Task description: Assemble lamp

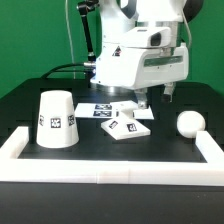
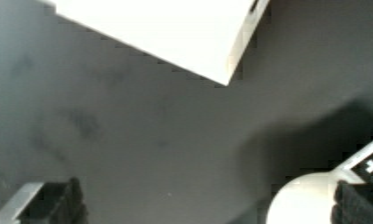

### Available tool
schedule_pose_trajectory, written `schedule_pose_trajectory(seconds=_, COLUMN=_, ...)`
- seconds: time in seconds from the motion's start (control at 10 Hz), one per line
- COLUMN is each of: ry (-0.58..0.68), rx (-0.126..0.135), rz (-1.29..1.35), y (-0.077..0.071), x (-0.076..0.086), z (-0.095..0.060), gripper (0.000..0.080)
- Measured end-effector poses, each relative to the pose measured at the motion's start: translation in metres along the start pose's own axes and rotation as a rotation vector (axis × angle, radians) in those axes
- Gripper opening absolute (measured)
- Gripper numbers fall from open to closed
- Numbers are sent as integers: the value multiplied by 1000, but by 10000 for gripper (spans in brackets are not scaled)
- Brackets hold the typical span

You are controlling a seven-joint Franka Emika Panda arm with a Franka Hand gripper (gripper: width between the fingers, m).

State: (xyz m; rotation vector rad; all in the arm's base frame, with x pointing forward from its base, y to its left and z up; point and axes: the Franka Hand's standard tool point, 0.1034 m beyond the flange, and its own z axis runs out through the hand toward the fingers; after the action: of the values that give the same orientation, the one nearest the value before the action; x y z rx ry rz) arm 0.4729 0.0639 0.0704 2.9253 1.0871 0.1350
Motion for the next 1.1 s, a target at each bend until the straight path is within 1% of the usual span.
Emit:
schedule_pose_trajectory(seconds=0.2, ry=2, rx=6, rz=113, y=-1, x=0, z=1, gripper=699)
schedule_pose_trajectory(seconds=0.3, ry=-4, rx=9, rz=154, y=2, x=0, z=0, gripper=699)
schedule_pose_trajectory(seconds=0.4, ry=-7, rx=3, rz=168, y=14, x=0, z=-4, gripper=699)
schedule_pose_trajectory(seconds=0.5, ry=-8, rx=-5, rz=149, y=23, x=-7, z=-5, gripper=699)
schedule_pose_trajectory(seconds=0.6, ry=-14, rx=-9, rz=169, y=27, x=-20, z=-5, gripper=699)
schedule_pose_trajectory(seconds=0.7, ry=-19, rx=-9, rz=154, y=31, x=-30, z=-5, gripper=699)
schedule_pose_trajectory(seconds=0.8, ry=-29, rx=-5, rz=163, y=35, x=-41, z=-3, gripper=699)
schedule_pose_trajectory(seconds=0.9, ry=-35, rx=0, rz=177, y=36, x=-48, z=-1, gripper=699)
schedule_pose_trajectory(seconds=1.1, ry=-34, rx=0, rz=173, y=35, x=-47, z=-1, gripper=699)
